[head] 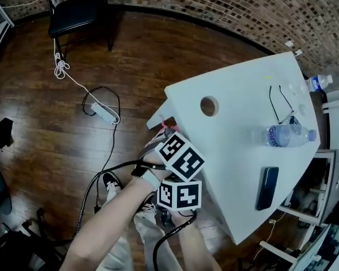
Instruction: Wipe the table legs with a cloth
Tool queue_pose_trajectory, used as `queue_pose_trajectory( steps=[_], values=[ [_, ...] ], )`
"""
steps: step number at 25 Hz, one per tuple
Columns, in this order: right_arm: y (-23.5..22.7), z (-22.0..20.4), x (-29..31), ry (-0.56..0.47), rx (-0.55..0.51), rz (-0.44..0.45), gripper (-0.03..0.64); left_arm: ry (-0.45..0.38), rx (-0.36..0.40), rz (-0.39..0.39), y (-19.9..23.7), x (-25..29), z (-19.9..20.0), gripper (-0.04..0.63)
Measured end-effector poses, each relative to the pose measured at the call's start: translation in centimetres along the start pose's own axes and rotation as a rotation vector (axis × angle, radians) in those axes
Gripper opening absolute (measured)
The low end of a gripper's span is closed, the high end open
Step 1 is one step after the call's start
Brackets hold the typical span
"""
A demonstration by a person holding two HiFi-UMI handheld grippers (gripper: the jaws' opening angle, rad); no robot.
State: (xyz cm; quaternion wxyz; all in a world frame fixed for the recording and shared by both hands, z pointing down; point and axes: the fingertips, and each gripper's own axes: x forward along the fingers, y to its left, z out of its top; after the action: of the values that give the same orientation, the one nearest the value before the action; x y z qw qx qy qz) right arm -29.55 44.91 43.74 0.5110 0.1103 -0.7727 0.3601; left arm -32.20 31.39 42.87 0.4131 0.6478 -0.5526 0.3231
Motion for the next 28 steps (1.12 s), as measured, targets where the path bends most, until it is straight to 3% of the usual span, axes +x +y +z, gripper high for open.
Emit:
queue_pose_trajectory(
  steps=[4,10,16,22,28],
  values=[
    [-2.6,-4.9,-3.0,-0.024,0.078,-0.027,-0.006,0.054,0.085,-0.034,-7.0,0.6,-1.2,0.064],
    [-4.3,-11.6,-5.8,-0.112,0.216,-0.047,-0.006,0.002,0.219,-0.068,-15.9,0.5,-2.2,0.064],
    [-5.5,-17.8,-8.5,-0.164,0.319,-0.065,-0.006,-0.023,0.294,-0.078,-23.3,0.2,-4.1,0.066],
    [-7.0,-23.2,-10.8,-0.206,0.351,-0.113,-0.006,-0.081,0.306,-0.065,-28.9,-0.9,-5.6,0.066],
    [-10.2,-28.9,-13.7,-0.240,0.388,-0.121,-0.006,-0.068,0.295,-0.112,-36.6,-0.8,-7.4,0.066]
  ],
)
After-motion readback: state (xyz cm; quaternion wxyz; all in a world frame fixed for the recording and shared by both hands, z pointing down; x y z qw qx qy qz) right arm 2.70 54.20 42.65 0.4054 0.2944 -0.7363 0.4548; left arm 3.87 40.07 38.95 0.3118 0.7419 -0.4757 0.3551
